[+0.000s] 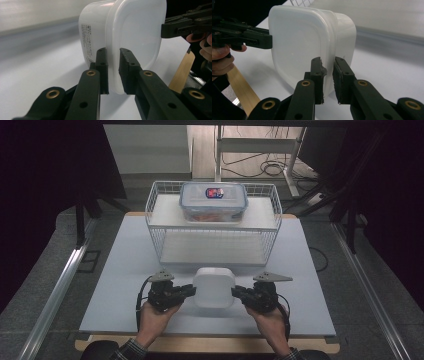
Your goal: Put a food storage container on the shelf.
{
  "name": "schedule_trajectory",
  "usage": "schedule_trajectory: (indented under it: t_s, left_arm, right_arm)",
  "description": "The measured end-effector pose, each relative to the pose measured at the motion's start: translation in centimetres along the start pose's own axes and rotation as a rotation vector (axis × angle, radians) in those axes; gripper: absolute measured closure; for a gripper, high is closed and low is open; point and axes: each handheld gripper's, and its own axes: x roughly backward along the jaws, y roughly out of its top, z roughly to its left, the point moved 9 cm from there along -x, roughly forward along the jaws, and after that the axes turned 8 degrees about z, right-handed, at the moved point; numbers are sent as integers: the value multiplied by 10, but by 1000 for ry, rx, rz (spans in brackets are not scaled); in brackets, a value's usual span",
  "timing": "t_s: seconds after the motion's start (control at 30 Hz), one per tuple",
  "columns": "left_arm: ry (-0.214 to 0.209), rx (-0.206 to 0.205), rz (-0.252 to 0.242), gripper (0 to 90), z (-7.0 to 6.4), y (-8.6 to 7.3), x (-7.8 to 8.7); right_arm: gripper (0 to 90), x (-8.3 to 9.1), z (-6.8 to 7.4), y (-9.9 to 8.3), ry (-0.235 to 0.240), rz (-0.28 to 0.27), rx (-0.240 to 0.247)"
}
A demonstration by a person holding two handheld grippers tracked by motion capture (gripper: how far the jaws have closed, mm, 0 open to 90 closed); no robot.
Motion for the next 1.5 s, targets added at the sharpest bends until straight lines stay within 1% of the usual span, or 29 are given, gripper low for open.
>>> schedule_trajectory:
  t_s: [0.2, 0.43, 0.63, 0.87, 1.07, 1.27, 1.5]
  left_arm:
    - [18, -22, -21, 787, -1, 16, 11]
    - [39, -58, -59, 787, -5, 44, 27]
    - [56, -78, -83, 787, -7, 66, 41]
    - [71, -104, -104, 787, -7, 91, 55]
    - [84, -109, -126, 786, -7, 107, 66]
    - [84, -104, -145, 787, -8, 120, 75]
    - [96, -122, -155, 787, -10, 136, 86]
  right_arm:
    - [785, 7, 4, 16, -2, -33, 23]
    - [785, 22, 8, 43, -15, -75, 61]
    - [786, 32, 12, 67, -9, -102, 79]
    - [785, 43, 15, 93, -12, -132, 96]
    - [785, 49, 18, 112, -7, -155, 105]
    - [785, 54, 20, 126, 1, -169, 115]
    - [785, 61, 22, 143, 6, -188, 122]
